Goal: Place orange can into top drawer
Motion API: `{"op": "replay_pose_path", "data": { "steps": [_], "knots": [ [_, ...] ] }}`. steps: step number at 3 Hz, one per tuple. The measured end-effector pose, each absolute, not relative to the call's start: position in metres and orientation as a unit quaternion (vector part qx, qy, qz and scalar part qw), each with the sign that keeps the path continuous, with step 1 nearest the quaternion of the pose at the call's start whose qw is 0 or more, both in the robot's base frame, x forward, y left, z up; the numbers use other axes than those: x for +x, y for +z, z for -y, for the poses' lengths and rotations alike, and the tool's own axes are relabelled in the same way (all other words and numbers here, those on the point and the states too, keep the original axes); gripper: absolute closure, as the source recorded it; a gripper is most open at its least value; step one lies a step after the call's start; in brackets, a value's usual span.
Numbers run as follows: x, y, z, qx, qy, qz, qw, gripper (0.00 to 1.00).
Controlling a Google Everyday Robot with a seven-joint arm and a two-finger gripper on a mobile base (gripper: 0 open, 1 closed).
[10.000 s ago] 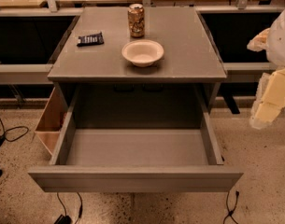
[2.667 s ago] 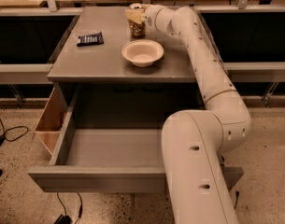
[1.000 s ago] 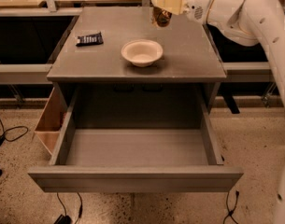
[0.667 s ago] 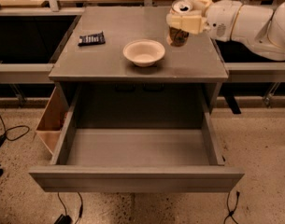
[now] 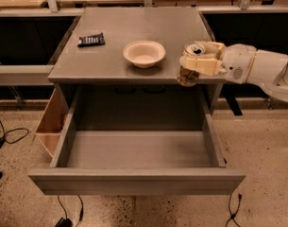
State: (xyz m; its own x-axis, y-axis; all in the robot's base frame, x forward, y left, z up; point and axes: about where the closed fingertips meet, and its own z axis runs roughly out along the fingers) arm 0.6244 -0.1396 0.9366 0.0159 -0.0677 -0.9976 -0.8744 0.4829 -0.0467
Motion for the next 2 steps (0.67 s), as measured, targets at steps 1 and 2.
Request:
{"op": "replay_pose_path", "data": {
  "steps": [1, 2],
  "knots": [
    [0.6197, 0.9084, 0.1337, -0.380, 0.365, -0.609, 0.593, 1.00],
    [0.6200, 0.9073, 0.1335, -0.380, 0.365, -0.609, 0.593, 1.00]
  ]
}}
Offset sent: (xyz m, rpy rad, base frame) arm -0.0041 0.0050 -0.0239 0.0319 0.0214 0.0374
